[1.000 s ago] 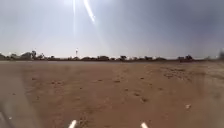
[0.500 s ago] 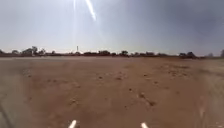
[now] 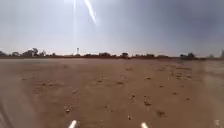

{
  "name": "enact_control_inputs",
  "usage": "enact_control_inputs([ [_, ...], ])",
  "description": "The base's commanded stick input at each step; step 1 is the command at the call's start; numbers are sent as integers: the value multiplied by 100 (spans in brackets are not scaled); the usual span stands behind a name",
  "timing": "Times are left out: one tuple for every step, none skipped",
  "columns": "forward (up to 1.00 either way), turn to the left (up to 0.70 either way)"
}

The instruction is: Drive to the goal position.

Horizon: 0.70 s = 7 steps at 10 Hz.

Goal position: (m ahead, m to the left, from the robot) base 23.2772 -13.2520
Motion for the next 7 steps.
enact_control_inputs([
  [50, 0],
  [50, 0],
  [50, 0],
  [50, 0],
  [50, 0],
  [50, 0],
  [50, 0],
])
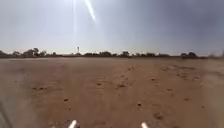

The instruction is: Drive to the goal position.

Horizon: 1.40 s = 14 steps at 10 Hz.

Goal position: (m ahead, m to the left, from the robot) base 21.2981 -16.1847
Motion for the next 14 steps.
enact_control_inputs([
  [50, 0],
  [50, 0],
  [50, 0],
  [50, 0],
  [50, 0],
  [50, 0],
  [50, 0],
  [50, 0],
  [50, 0],
  [50, 0],
  [50, 0],
  [50, 0],
  [50, 0],
  [50, 0],
])
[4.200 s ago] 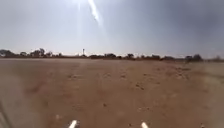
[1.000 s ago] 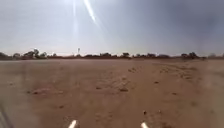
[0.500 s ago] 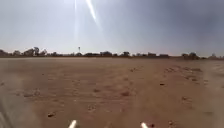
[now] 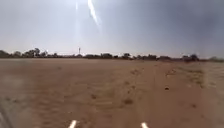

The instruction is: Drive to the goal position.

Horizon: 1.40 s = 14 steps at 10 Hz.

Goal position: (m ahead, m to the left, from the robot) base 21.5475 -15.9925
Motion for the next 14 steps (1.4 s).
enact_control_inputs([
  [50, 0],
  [50, 0],
  [50, 0],
  [50, 0],
  [50, 0],
  [50, 0],
  [50, 0],
  [50, 0],
  [50, 0],
  [50, 0],
  [50, 0],
  [50, 0],
  [50, -7],
  [50, -30],
])
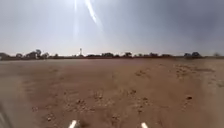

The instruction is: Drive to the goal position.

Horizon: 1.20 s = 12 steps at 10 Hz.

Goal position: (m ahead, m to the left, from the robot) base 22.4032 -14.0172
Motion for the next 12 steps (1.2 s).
enact_control_inputs([
  [50, -46],
  [50, -50],
  [50, -30],
  [50, 0],
  [50, 0],
  [50, 0],
  [50, 0],
  [50, 0],
  [50, 0],
  [50, 0],
  [50, 0],
  [50, 0],
])
